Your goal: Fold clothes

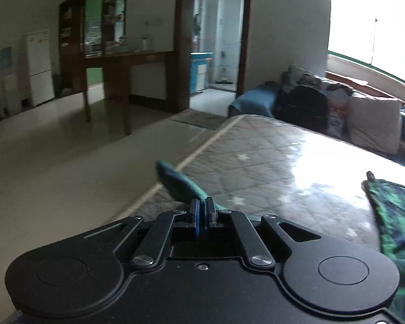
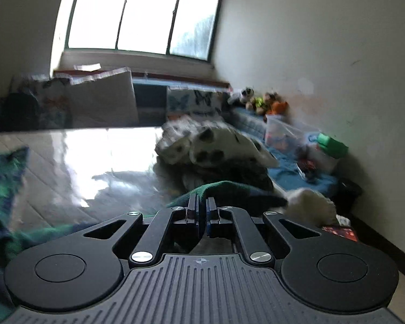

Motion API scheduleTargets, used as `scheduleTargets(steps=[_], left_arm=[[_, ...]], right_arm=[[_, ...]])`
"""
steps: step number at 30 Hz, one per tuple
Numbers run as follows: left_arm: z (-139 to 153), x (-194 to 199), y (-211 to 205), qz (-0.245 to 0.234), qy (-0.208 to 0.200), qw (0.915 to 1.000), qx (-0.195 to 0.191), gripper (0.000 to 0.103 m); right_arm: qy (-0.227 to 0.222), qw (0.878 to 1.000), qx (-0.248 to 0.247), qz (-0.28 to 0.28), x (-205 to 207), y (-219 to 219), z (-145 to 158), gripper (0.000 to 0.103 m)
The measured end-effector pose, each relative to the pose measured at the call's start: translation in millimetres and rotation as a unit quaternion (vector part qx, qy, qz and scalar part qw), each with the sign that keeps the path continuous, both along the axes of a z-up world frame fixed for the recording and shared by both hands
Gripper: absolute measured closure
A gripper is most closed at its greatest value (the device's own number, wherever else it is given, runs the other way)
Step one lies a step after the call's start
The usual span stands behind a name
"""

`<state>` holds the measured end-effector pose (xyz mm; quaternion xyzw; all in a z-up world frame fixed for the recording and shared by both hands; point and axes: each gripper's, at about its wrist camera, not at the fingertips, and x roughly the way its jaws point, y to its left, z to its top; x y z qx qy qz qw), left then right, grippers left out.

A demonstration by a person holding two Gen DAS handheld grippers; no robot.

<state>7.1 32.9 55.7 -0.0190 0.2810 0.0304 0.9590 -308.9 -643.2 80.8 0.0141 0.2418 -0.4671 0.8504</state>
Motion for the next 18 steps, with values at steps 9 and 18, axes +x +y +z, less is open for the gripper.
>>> scheduleTargets(steps=[9, 18], left_arm=[[-14.0, 15.8, 3.7, 0.007, 0.037, 0.999, 0.025, 0.099], [-25.6, 14.9, 14.5, 0.011, 0.062, 0.9972, 0.041, 0.099]], right_arm=[[0.077, 0.996, 0.053, -0.01, 9.5, -22.9, -29.1, 0.095], [0.11, 0.992, 0.061, -0.01, 2.2, -18.0, -31.9, 0.07]])
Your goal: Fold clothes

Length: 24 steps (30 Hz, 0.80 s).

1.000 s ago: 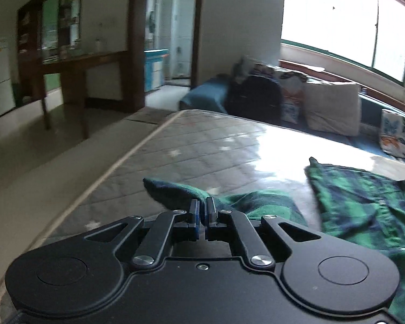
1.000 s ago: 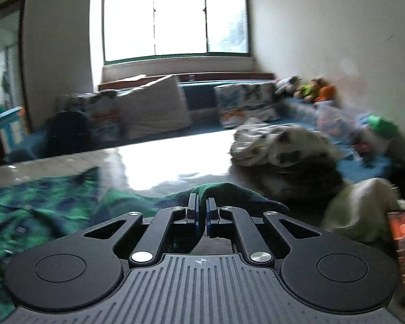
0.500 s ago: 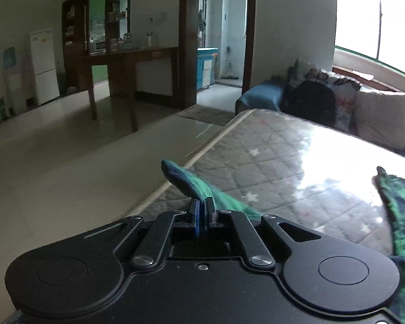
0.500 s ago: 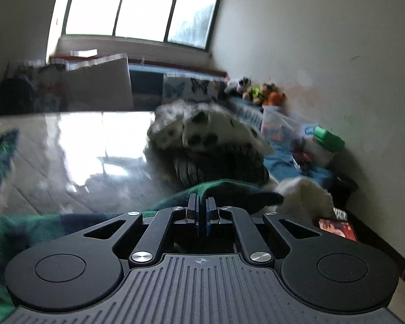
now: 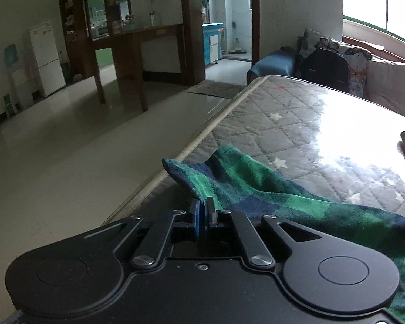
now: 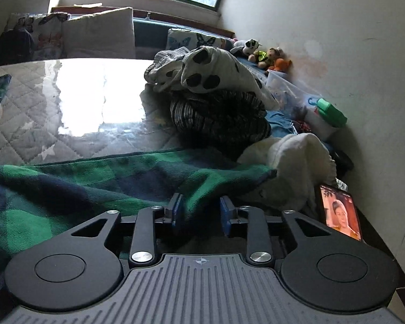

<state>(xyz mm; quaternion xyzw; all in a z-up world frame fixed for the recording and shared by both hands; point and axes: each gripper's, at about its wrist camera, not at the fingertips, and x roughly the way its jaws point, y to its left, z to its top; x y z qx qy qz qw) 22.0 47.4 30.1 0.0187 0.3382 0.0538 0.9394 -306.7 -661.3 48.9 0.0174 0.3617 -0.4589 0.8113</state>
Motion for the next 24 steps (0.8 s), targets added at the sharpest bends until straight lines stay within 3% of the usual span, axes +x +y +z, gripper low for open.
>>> scheduleTargets(steps=[4, 6, 12, 15, 18, 24], left_arm=[[-1.5, -3.3, 1.7, -0.008, 0.011, 0.9999, 0.001, 0.098], [-1.5, -6.1, 2.5, -0.011, 0.013, 0.9998, 0.005, 0.093], [2.5, -16.6, 1.2, -0.024, 0.001, 0.9997, 0.004, 0.064], [10.1, -31.6, -0.7, -0.038, -0.017, 0.9991, 0.01, 0.051], [15.0, -45.5, -2.2, -0.051, -0.027, 0.9983, 0.012, 0.049], [23.8, -82.2, -16.8, -0.105, -0.049, 0.9931, 0.014, 0.045]], right_arm=[[0.013, 1.0, -0.02, 0.006, -2.0, 13.0, 6.7, 0.067], [0.016, 0.999, -0.03, 0.009, -4.5, 18.4, 10.3, 0.065], [-0.012, 0.998, -0.039, 0.043, -19.2, 41.0, 32.4, 0.064], [-0.025, 0.996, -0.042, 0.08, -22.4, 58.6, 45.3, 0.063], [-0.037, 0.99, -0.028, 0.131, -23.6, 81.6, 57.2, 0.062], [-0.033, 0.967, 0.022, 0.25, -16.5, 132.0, 65.8, 0.062]])
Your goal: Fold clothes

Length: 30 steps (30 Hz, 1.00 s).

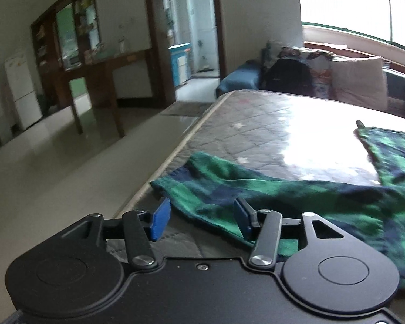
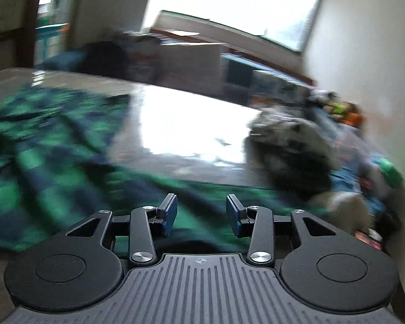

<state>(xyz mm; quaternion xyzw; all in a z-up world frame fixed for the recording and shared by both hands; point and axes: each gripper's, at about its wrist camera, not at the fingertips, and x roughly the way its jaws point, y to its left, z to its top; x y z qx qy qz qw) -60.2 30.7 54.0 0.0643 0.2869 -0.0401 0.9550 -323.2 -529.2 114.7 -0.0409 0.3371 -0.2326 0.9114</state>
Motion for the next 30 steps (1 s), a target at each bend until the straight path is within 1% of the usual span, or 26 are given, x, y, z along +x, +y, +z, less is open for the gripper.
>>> scheduleTargets(steps=[2, 4, 6, 7, 9, 10, 12, 13, 15, 17, 18, 19, 21, 22, 24, 25, 26, 30], left_arm=[[2.3, -14.8, -10.7, -0.031, -0.006, 0.9995, -0.004, 0.043], [3.0, -25.0, -18.7, -0.054, -0.008, 0.9985, -0.007, 0.041], [3.3, -43.9, -36.7, -0.103, -0.008, 0.9946, -0.009, 0.041], [3.6, -47.0, -40.8, -0.114, -0.008, 0.9934, -0.008, 0.041], [1.6, -68.3, -65.4, -0.176, -0.01, 0.9843, -0.002, 0.04], [0.4, -74.3, -74.7, -0.199, -0.007, 0.9801, 0.0, 0.038], [-2.1, -85.1, -91.3, -0.239, -0.004, 0.9711, 0.003, 0.037], [-3.2, -88.4, -95.8, -0.25, -0.004, 0.9683, 0.005, 0.036], [-5.9, -104.5, -118.9, -0.309, -0.006, 0.9511, 0.015, 0.036], [-7.7, -113.1, -131.5, -0.344, -0.005, 0.9387, 0.019, 0.032], [-9.9, -116.9, -139.6, -0.366, 0.0, 0.9304, 0.02, 0.031], [-12.5, -120.5, -147.5, -0.385, 0.005, 0.9224, 0.023, 0.031], [-19.8, -126.3, -161.8, -0.414, 0.012, 0.9096, 0.039, 0.031], [-23.5, -129.3, -168.4, -0.427, 0.014, 0.9028, 0.047, 0.031], [-29.5, -133.6, -179.2, -0.451, 0.015, 0.8907, 0.059, 0.031], [-31.2, -134.2, -183.3, -0.46, 0.016, 0.8855, 0.062, 0.031], [-32.9, -135.1, -187.0, -0.466, 0.016, 0.8821, 0.063, 0.031], [-39.4, -134.7, -198.8, -0.504, 0.025, 0.8607, 0.07, 0.031]], right_arm=[[0.008, 0.999, 0.016, 0.039, 2.9, 15.9, -0.2, 0.062], [0.021, 0.996, 0.031, 0.086, 6.3, 34.4, -1.6, 0.061], [0.034, 0.991, 0.043, 0.123, 8.2, 48.9, -4.0, 0.061], [0.041, 0.988, 0.048, 0.143, 8.9, 57.0, -6.0, 0.061], [0.051, 0.981, 0.052, 0.179, 8.8, 71.1, -9.8, 0.061], [0.057, 0.977, 0.053, 0.2, 8.0, 78.9, -11.7, 0.061], [0.067, 0.967, 0.052, 0.239, 6.2, 93.1, -14.2, 0.061], [0.068, 0.964, 0.051, 0.252, 5.2, 97.2, -13.8, 0.061], [0.067, 0.957, 0.058, 0.276, 3.9, 103.6, -13.7, 0.06], [0.066, 0.949, 0.066, 0.3, 3.0, 110.0, -13.8, 0.06], [0.067, 0.944, 0.064, 0.315, 3.2, 114.5, -14.3, 0.06], [0.068, 0.94, 0.055, 0.331, 4.0, 119.9, -15.5, 0.06], [0.071, 0.933, 0.035, 0.351, 7.2, 128.3, -20.1, 0.059], [0.075, 0.928, 0.023, 0.365, 10.1, 132.9, -22.6, 0.059], [0.079, 0.922, 0.014, 0.38, 13.9, 137.6, -25.0, 0.059], [0.081, 0.919, 0.014, 0.386, 16.5, 139.2, -26.2, 0.059], [0.081, 0.917, 0.015, 0.391, 18.8, 140.0, -27.3, 0.059], [0.082, 0.91, 0.016, 0.407, 26.9, 141.0, -31.1, 0.059]])
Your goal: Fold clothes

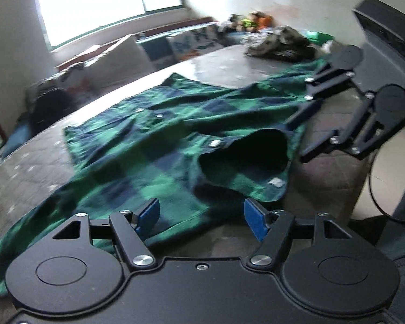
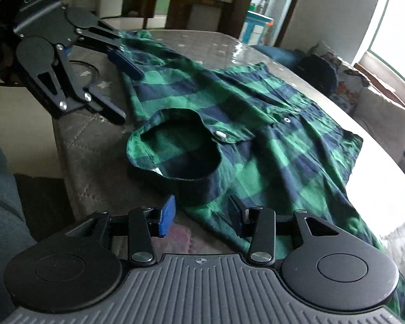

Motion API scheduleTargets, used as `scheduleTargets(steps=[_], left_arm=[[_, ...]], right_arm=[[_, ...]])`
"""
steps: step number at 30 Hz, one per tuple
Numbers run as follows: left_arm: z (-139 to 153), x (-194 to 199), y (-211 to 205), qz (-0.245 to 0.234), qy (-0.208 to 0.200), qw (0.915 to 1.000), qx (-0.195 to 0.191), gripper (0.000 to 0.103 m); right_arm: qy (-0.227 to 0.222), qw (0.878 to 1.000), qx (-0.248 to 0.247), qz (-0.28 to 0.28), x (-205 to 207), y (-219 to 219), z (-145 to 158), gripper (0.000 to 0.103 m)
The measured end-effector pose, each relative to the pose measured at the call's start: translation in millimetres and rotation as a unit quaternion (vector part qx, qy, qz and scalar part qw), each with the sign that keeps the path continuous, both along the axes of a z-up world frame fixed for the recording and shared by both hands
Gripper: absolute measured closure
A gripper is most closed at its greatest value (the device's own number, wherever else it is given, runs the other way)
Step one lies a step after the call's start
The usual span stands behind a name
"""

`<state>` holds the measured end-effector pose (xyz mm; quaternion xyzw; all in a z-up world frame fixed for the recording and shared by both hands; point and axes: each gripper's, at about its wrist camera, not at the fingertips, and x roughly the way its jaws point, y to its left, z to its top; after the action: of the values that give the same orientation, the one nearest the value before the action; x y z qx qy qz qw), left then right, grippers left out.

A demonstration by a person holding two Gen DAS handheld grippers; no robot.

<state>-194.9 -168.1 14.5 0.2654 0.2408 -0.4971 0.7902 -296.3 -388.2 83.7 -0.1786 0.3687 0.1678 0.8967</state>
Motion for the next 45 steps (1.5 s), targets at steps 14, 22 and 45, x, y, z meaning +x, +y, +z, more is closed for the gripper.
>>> scheduleTargets(steps=[14, 22, 45], left_arm=[[-4.7, 12.0, -22.3, -0.058, 0.056, 0.9968, 0.006, 0.024], [0.6, 28.5, -24.2, -0.013, 0.101, 0.9948, -0.007, 0.031], [4.1, 45.2, -25.6, 0.057, 0.191, 0.9795, 0.03, 0.096]], right_arm=[[0.022, 0.999, 0.029, 0.032, 20.0, -11.4, -8.2, 0.059], [0.026, 0.996, 0.08, -0.012, 12.9, -22.5, 7.5, 0.059], [0.091, 0.985, 0.107, -0.104, 34.2, -8.2, 9.9, 0.095]])
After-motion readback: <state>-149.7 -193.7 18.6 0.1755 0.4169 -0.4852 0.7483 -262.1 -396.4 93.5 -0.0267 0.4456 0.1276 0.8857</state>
